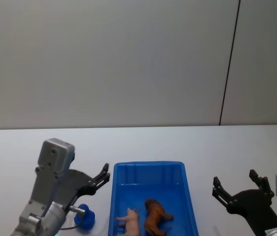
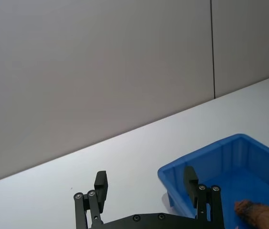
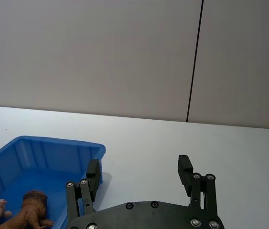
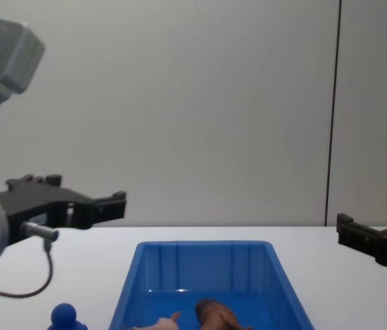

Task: Pick up the two dolls from the table and place them into the box.

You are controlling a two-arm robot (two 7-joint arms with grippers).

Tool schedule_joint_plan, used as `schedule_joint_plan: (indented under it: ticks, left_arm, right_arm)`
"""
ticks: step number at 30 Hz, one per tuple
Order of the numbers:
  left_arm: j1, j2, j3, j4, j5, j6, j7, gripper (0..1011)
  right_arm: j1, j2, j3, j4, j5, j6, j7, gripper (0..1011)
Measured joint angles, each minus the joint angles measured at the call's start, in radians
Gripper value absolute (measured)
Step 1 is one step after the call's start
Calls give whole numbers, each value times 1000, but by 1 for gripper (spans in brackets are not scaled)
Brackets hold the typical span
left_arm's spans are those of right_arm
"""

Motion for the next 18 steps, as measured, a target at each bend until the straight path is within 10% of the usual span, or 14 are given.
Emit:
schedule_joint_plan:
  ticks: [18]
  left_arm:
    - [24, 34, -34, 30, -81, 74, -40, 1001]
  right_arm:
    - [-4, 3, 2, -3, 1, -4, -4, 1001]
